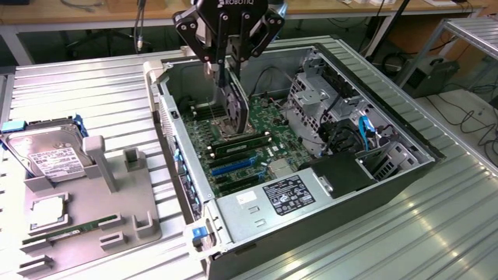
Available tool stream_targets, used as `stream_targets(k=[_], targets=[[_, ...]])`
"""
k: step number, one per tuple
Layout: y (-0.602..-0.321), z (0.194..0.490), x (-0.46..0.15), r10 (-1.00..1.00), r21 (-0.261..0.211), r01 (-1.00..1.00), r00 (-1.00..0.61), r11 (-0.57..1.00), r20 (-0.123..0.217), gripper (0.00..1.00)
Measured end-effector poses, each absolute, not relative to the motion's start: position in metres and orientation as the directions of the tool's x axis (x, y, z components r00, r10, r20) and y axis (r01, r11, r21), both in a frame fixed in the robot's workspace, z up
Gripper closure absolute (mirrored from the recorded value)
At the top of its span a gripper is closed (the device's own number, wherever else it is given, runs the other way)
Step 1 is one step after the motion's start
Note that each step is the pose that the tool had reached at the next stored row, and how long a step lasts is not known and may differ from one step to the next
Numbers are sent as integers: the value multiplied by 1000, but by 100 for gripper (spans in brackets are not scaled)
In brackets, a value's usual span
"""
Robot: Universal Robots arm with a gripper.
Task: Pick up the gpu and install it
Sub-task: 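Pick up the gpu and move the gpu toward the slot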
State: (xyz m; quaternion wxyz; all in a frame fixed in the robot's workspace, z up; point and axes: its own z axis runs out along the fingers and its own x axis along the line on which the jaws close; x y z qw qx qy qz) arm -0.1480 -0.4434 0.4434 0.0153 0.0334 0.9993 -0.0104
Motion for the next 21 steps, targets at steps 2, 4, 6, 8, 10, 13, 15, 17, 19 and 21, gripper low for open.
stream_targets(k=[2, 4, 6, 8, 10, 13, 15, 17, 19, 21], targets=[[-443, 443, -147, 66, -20, 67, -997, 998, -31, 74], [-443, 443, -146, 66, -20, 67, -997, 998, -31, 74], [-443, 443, -146, 66, -20, 67, -997, 998, -31, 74], [-443, 443, -145, 66, -20, 67, -997, 998, -31, 74], [-443, 443, -144, 66, -20, 67, -997, 998, -31, 74], [-443, 443, -143, 66, -20, 67, -997, 998, -31, 74], [-443, 443, -142, 66, -21, 67, -997, 998, -31, 74], [-443, 443, -141, 66, -21, 67, -997, 998, -31, 74], [-443, 443, -140, 66, -21, 67, -997, 998, -31, 74], [-443, 443, -139, 66, -22, 67, -997, 998, -31, 74]])
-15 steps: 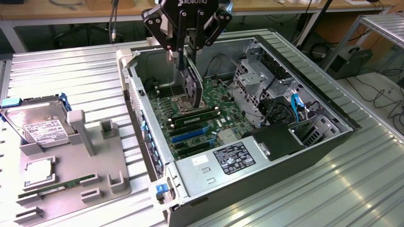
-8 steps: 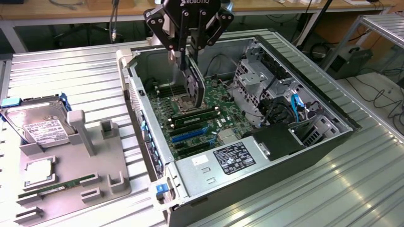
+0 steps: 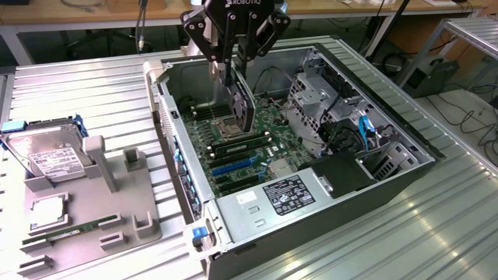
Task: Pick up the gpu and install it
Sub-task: 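Pick up the gpu and move the gpu toward the slot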
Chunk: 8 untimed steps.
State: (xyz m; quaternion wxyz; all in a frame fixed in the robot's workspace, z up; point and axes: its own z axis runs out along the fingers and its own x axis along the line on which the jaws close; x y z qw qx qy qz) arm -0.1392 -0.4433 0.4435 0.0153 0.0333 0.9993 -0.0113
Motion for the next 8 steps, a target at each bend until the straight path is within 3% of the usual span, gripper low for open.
stream_targets(k=[8], targets=[[-443, 443, -136, 66, -22, 67, -997, 998, -31, 74]])
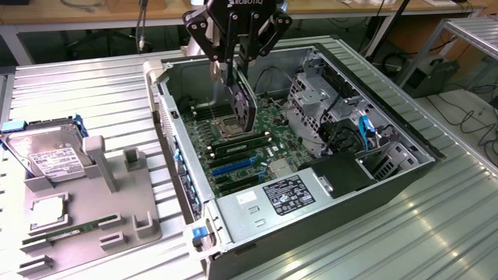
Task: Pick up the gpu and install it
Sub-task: 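Pick up the gpu and move the gpu toward the slot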
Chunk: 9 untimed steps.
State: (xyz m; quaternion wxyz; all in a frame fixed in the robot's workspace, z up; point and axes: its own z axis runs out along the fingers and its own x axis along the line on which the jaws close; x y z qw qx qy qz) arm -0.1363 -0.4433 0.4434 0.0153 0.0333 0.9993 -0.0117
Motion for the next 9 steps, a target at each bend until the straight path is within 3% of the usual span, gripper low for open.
stream_targets(k=[9], targets=[[-443, 443, -132, 66, -23, 67, -997, 997, -31, 74]])
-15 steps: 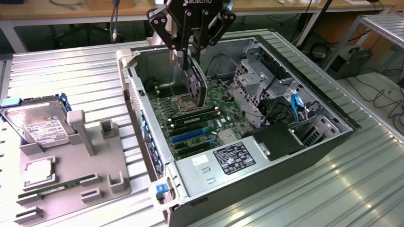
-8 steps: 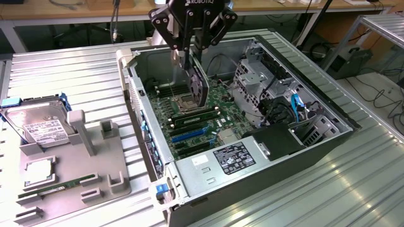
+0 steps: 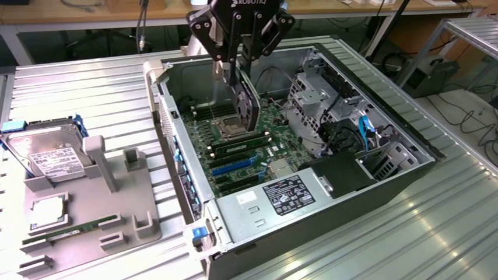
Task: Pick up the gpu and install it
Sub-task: 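Pick up the gpu and move the gpu toward the slot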
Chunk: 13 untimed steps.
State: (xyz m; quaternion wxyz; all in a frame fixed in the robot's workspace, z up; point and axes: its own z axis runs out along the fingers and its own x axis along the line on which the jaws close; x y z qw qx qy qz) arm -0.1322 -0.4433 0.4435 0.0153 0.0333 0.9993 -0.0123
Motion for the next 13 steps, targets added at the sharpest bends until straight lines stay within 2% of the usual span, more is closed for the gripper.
stream_targets(k=[13], targets=[[-443, 443, -127, 66, -25, 67, -997, 997, -31, 74]])
